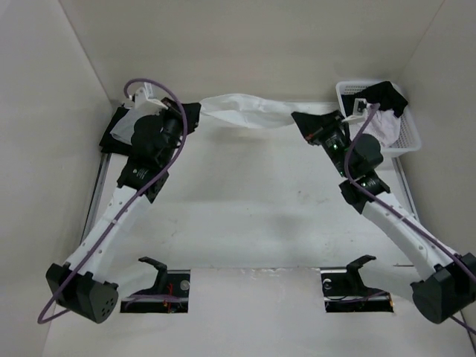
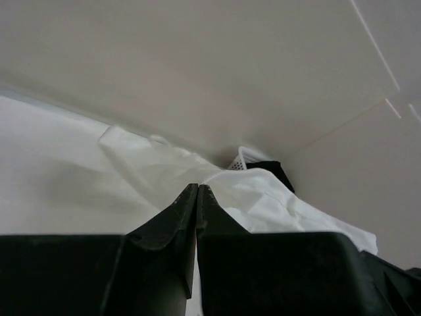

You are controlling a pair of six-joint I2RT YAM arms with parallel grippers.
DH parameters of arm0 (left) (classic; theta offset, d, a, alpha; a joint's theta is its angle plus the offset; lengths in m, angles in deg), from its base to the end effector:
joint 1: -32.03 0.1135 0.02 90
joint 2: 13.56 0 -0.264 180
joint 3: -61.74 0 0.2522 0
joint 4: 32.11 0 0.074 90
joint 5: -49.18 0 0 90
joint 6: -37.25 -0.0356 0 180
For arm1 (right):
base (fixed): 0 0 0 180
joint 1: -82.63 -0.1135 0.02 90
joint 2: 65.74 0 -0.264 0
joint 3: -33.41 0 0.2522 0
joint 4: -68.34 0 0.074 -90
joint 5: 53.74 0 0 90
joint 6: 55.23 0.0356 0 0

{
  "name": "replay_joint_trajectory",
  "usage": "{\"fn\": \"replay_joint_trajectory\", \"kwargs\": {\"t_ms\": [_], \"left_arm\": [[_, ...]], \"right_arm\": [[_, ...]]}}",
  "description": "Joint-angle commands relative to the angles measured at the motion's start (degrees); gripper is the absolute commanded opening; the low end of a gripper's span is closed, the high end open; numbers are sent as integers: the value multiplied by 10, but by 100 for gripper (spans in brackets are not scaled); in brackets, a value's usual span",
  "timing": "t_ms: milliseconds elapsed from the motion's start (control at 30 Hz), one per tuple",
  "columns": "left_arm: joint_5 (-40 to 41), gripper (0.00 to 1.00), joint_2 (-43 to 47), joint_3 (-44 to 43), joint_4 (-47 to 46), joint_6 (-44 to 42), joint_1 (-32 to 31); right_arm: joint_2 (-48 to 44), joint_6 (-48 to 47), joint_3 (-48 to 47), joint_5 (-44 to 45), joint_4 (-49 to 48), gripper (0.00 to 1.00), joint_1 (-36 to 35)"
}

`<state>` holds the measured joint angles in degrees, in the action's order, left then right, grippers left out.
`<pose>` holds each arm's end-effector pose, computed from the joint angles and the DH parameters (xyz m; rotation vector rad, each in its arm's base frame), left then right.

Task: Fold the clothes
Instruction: Flatten the tank top out

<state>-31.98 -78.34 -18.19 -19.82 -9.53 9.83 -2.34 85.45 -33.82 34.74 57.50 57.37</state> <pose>0.2428 -0.0932 0.4237 -0.4117 1.5200 -0.7895 0.2342 0.1116 0.3942 0.2857 1.3763 1.1349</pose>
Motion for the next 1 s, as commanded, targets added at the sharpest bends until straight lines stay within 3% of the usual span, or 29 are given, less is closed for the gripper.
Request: {"fn": "replay_joint_trajectory", "kwargs": {"t_ms": [0,133,200,233,267,367,467,567,600,733,833,967], "left_arm": [[32,1,57,136,-5,2,12],[29,8,119,346,-23,13,18],[24,16,136,414,-27,26,20],[23,23,154,461,-27,38,25],[23,25,159,472,-27,41,26],[23,31,217,530,-13,66,43],[31,27,221,512,-4,65,28],[55,23,166,462,-13,50,-41],[67,22,145,447,-18,43,-67],[176,20,-19,336,-51,-18,-258],[212,20,-158,230,-49,-78,-341],[199,23,-271,148,-48,-113,-372]], "right_arm": [[-73,-1,146,-2,13,5,-36],[-126,20,345,33,17,9,-80],[-128,21,385,42,18,12,-95],[-134,24,417,45,30,21,-105],[-134,24,417,45,30,22,-106],[-190,28,445,59,92,42,-107],[-244,28,445,83,141,49,-107],[-272,19,435,97,178,50,-107],[-276,16,433,101,183,46,-107],[-289,11,430,124,192,12,-92],[-282,11,428,145,184,9,-78],[-281,11,424,154,179,11,-63]]}}
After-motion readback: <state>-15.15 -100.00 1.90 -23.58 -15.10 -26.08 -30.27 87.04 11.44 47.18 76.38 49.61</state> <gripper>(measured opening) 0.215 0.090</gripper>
